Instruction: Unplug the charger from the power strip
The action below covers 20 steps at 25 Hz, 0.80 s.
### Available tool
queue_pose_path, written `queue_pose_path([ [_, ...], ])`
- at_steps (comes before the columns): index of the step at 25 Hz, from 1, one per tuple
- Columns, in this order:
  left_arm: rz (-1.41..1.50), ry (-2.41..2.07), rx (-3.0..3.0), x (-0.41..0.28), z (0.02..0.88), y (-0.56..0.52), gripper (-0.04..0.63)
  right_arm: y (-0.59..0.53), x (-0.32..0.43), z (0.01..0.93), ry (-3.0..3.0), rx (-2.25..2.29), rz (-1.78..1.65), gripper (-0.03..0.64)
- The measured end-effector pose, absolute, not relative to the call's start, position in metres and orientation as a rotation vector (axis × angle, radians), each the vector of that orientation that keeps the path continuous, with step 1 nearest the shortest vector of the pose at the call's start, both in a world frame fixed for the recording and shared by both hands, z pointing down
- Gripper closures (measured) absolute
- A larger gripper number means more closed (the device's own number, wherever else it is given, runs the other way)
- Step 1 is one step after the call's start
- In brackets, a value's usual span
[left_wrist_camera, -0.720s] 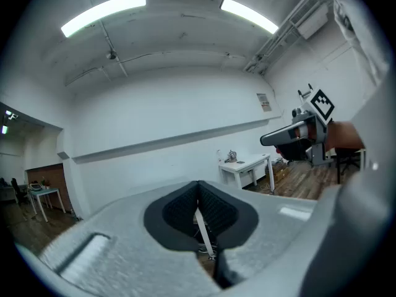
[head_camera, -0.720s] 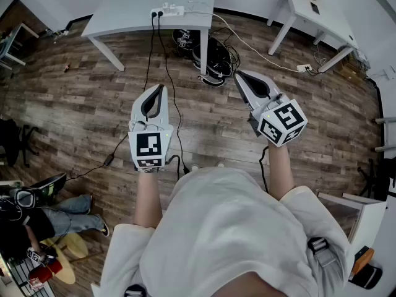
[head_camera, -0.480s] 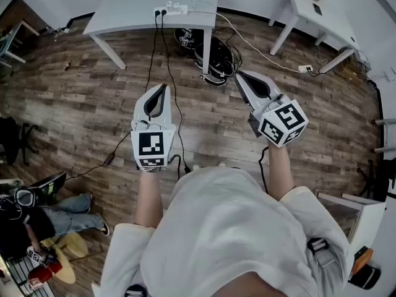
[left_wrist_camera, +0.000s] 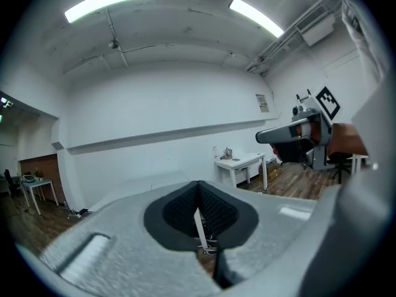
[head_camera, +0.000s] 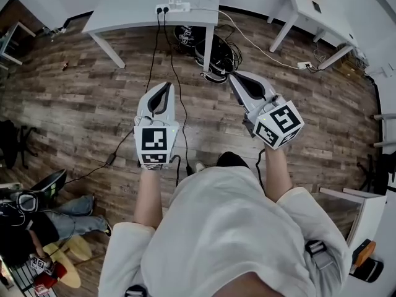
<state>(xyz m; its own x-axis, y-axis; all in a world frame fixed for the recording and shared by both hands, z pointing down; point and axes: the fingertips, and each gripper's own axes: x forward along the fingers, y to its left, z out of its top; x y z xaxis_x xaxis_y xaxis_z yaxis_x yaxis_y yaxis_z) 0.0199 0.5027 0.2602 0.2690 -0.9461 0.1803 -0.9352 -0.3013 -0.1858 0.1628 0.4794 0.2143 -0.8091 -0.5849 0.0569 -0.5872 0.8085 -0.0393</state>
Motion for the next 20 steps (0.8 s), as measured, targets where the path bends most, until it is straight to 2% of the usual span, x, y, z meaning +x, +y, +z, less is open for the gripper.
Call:
queue_pose_path([
  [9, -0.405, 1.82, -2.464, 0.021, 0.26, 0.476, 0.591, 0.461, 0.159, 0.214, -2.953, 0.952, 0.012, 0.615],
  [20, -0.444, 1.859, -2.442, 0.018, 0.273, 0.394, 0.591, 0.369, 0.16, 0.23, -2.984, 0.971, 0.096, 0.615],
])
